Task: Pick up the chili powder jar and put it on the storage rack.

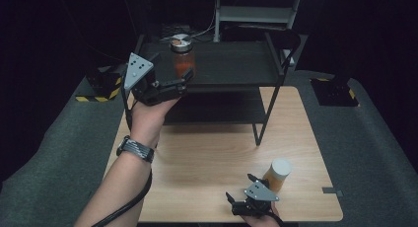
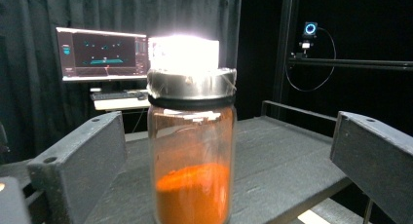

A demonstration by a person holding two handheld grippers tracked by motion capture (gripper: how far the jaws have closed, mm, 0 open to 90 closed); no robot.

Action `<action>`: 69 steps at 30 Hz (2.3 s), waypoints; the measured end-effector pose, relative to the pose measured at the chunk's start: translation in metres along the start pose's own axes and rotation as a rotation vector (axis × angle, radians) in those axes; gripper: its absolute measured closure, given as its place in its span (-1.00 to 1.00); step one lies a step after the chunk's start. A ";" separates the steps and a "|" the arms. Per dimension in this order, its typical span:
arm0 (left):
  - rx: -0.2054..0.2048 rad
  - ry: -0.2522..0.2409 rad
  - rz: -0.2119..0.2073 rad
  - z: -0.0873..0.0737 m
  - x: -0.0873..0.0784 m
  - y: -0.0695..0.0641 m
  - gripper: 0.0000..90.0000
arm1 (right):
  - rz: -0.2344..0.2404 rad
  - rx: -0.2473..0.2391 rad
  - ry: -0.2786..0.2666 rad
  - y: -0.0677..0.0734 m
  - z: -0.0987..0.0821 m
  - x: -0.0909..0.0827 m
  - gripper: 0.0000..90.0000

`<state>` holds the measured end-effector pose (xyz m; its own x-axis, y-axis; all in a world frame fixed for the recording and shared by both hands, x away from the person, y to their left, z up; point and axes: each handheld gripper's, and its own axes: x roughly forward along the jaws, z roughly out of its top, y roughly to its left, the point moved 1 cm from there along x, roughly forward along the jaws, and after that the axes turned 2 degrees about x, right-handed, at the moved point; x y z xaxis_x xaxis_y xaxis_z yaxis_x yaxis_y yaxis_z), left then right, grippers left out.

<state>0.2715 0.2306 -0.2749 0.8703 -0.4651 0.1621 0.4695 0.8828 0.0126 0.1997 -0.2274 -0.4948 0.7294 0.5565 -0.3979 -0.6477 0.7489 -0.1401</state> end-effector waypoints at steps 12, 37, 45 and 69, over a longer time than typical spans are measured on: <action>0.023 0.030 -0.004 -0.014 -0.019 -0.004 -0.99 | 0.000 -0.007 0.002 0.001 0.000 0.000 -0.98; 0.096 0.098 -0.015 -0.058 -0.057 -0.021 -0.99 | -0.004 -0.019 0.002 0.003 0.001 0.000 -0.98; 0.071 0.128 -0.038 -0.079 -0.069 -0.026 -0.99 | -0.005 -0.021 0.004 0.003 0.001 0.001 -0.98; 0.044 0.232 -0.090 -0.146 -0.102 -0.034 -0.99 | -0.009 -0.025 0.006 0.004 0.001 0.001 -0.98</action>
<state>0.1887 0.2384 -0.4362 0.8384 -0.5402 -0.0725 0.5443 0.8367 0.0600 0.1980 -0.2236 -0.4946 0.7337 0.5475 -0.4023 -0.6466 0.7446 -0.1658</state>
